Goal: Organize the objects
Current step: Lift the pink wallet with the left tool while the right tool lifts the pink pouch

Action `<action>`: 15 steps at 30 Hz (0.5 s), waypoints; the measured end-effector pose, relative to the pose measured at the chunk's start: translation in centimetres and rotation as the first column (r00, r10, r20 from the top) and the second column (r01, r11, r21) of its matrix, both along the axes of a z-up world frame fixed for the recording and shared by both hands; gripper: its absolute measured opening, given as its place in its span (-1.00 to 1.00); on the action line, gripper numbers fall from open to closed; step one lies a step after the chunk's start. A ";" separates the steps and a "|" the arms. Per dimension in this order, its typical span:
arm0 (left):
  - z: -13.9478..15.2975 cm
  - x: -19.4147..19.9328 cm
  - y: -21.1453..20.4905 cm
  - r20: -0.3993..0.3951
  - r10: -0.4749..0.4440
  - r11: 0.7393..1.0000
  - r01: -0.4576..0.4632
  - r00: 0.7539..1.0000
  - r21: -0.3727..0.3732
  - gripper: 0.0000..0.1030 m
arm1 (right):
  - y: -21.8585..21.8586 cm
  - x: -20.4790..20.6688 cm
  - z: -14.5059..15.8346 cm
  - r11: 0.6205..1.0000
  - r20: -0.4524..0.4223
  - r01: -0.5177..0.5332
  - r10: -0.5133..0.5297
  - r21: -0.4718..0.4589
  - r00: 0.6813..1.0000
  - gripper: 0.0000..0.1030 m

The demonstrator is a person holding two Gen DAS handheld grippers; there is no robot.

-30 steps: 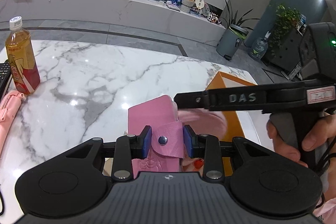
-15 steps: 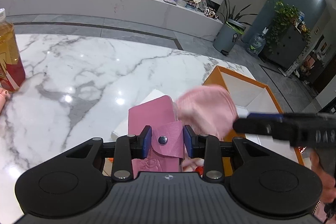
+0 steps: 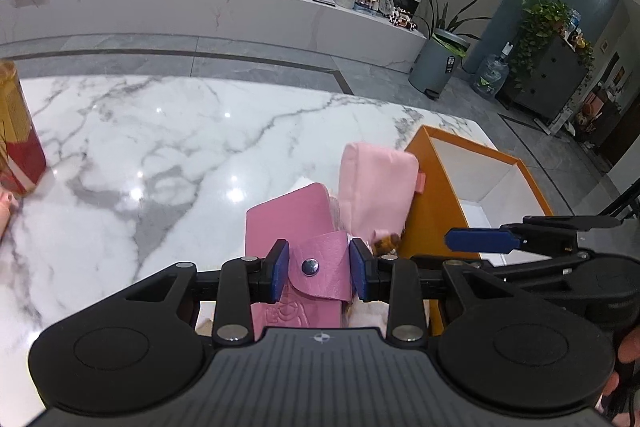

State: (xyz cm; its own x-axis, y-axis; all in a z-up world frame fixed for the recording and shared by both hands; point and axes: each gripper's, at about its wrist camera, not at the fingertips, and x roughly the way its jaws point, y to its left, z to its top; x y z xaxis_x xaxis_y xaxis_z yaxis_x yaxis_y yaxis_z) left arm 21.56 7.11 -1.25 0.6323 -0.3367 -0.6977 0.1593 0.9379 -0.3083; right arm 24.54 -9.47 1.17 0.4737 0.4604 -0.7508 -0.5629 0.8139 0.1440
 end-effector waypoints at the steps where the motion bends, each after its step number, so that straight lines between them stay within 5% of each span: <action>1: 0.1 0.2 0.0 0.004 -0.003 1.000 0.003 1.000 -0.001 -0.26 | 0.0 0.3 0.1 1.000 0.008 0.001 -0.001 -0.009 1.000 0.11; 15: -0.7 4.1 -0.3 0.013 -0.026 0.999 0.027 1.000 -0.025 -0.26 | 3.1 7.7 0.0 0.989 0.073 -0.010 0.021 -0.148 0.997 0.10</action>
State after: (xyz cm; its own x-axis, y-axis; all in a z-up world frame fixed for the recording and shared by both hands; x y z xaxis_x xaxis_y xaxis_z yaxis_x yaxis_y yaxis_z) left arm 25.64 6.76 -1.91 0.6317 -0.3707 -0.6809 0.1879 0.9253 -0.3294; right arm 32.23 -6.38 1.21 0.5241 0.3551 -0.7741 -0.5801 0.8143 -0.0192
